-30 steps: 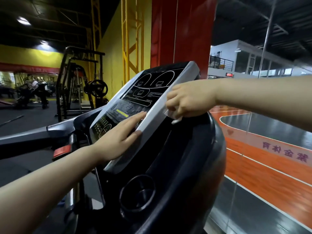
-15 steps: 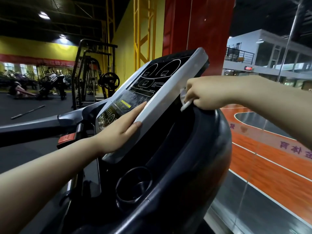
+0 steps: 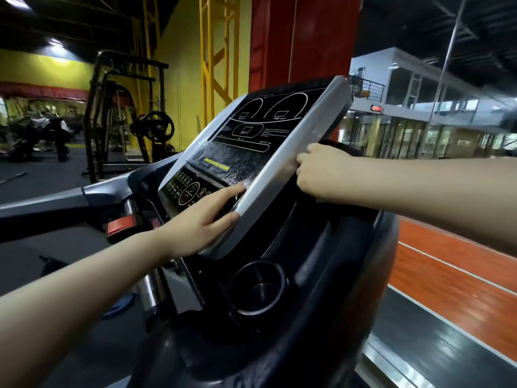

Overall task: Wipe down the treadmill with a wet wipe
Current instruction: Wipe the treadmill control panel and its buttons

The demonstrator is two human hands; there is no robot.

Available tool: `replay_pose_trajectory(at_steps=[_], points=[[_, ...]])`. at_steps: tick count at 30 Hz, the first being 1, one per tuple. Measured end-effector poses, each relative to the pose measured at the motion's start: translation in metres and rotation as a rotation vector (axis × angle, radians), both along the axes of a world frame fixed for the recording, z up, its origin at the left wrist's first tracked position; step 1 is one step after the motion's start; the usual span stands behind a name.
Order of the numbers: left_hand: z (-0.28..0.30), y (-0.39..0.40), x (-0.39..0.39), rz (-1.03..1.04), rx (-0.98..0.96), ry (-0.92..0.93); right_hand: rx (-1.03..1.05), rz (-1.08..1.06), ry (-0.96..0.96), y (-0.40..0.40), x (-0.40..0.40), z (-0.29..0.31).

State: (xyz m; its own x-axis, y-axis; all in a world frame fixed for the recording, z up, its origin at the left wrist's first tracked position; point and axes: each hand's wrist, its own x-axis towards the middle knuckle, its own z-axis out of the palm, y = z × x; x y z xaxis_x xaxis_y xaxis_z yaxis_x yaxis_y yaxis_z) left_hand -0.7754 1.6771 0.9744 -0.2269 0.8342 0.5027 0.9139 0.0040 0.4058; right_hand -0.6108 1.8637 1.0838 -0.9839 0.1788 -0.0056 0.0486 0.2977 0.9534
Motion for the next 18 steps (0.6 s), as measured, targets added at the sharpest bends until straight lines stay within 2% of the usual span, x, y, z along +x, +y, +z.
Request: replay_pose_trajectory(at_steps=[2, 4, 7, 9, 11, 15, 17, 18], points=[[-0.01, -0.011, -0.003, 0.005, -0.001, -0.002, -0.144, -0.185, 0.114, -0.016, 0.008, -0.009], [-0.021, -0.017, -0.005, -0.011, 0.018, -0.033, -0.222, -0.294, 0.114, -0.033, 0.005, -0.025], [-0.039, -0.021, -0.008, -0.042, 0.081, -0.137, -0.216, -0.477, -0.215, -0.051, -0.006, -0.045], [-0.049, -0.02, -0.009, -0.077, 0.144, -0.197, -0.364, -0.551, -0.393, -0.062, -0.008, -0.058], [-0.055, -0.019, -0.01, -0.096, 0.187, -0.222, -0.594, -0.532, -0.434, -0.063, -0.009, -0.064], [-0.059, -0.019, -0.014, -0.088, 0.2, -0.153, -0.701, -0.575, -0.314, -0.06, -0.023, -0.057], [-0.059, -0.021, -0.014, -0.08, 0.186, -0.078, -0.653, -0.579, -0.204, -0.057, -0.027, -0.05], [-0.058, -0.021, -0.014, -0.082, 0.18, -0.058, -0.566, -0.602, -0.161, -0.053, -0.027, -0.045]])
